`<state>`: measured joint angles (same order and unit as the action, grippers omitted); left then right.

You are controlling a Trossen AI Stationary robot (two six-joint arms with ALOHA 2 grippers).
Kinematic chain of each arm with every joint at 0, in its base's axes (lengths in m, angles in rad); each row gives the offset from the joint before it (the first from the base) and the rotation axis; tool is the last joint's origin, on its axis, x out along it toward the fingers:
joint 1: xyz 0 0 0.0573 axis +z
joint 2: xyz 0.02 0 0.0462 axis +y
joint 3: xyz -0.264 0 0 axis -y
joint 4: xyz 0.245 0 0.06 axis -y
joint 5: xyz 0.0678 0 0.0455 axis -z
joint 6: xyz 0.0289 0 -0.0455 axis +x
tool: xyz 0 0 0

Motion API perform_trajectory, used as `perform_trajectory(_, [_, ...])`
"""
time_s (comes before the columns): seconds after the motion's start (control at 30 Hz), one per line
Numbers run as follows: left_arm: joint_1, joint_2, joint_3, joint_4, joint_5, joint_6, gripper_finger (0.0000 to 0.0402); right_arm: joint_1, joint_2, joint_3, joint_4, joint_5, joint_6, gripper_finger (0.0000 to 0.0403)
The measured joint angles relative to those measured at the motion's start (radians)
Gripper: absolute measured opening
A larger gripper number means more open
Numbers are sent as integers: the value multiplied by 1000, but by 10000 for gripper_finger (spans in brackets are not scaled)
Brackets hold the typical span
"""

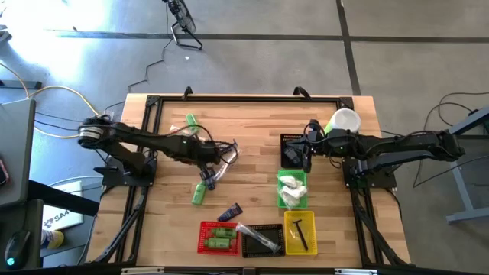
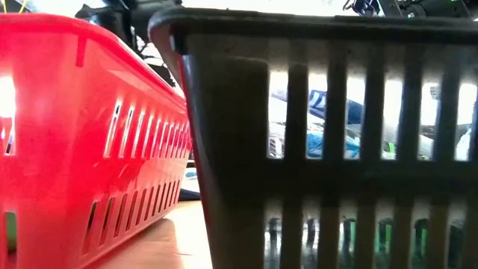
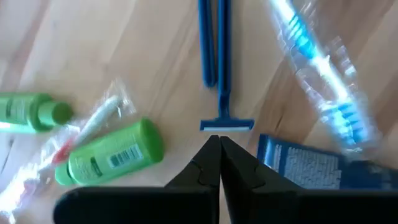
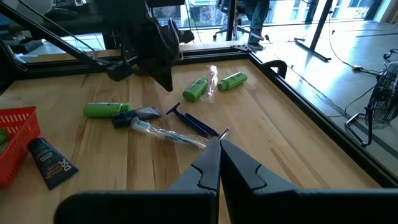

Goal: Pick & Place Travel size toiletries
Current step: Put the bottom blue razor into the yellow bin

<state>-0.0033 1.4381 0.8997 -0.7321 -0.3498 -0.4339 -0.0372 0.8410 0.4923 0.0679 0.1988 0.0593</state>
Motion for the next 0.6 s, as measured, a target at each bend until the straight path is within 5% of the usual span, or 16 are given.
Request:
perform_trajectory(0.13, [44,-118,-75,192,16,127,1,0,0,0,17,0,-1,3])
perform_trajectory(0.33, [152,-264,-234,493,252,229,1,0,6,0,15,0,-1,2])
perform_trajectory(0.6, [193,-293,-303,559,298,220,0,0,29,0,31,2,-3,2])
